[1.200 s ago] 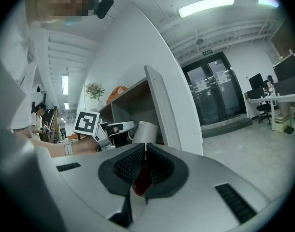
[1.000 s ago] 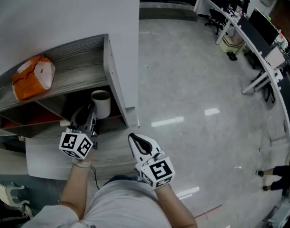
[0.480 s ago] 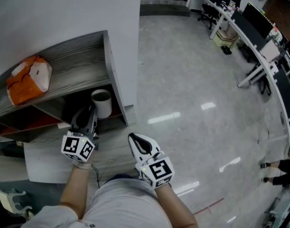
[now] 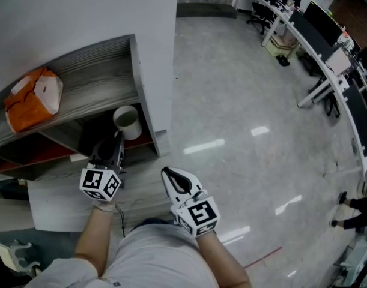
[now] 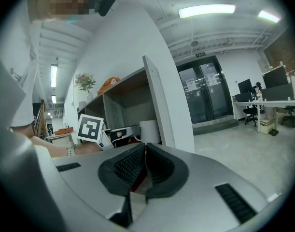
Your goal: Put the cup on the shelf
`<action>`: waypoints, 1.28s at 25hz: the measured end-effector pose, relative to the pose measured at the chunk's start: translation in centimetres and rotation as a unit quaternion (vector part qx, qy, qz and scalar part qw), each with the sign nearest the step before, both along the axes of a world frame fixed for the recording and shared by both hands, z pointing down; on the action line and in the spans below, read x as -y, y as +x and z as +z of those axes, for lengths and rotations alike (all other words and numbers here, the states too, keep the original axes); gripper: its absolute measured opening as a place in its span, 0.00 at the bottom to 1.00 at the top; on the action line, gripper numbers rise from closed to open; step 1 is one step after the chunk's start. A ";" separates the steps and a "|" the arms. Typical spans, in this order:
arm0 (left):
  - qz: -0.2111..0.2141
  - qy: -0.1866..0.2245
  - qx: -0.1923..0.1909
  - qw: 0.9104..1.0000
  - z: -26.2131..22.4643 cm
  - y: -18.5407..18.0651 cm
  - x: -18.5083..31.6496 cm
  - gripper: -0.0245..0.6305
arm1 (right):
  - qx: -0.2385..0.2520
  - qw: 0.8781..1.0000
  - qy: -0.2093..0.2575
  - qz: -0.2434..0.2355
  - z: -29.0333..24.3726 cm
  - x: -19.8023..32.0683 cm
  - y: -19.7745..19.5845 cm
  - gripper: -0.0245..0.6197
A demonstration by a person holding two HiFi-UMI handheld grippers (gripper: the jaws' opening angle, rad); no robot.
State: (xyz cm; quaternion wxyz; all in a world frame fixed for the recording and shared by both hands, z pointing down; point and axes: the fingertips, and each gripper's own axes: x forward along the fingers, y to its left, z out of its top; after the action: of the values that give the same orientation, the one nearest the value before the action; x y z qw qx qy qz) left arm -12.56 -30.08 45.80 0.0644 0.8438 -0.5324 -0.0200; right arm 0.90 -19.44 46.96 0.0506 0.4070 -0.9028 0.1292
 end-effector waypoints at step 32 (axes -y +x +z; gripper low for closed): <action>-0.039 -0.019 0.015 0.999 -0.3 0.6 0.2 0.27 | 0.011 1.000 0.004 -0.024 -0.6 -0.1 1.5 0.07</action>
State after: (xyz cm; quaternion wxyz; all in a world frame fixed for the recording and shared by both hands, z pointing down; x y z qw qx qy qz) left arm -11.93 -30.32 45.49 0.0720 0.8212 -0.5661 0.0001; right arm 2.35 -19.37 46.35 0.0424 0.3840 -0.9133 0.1288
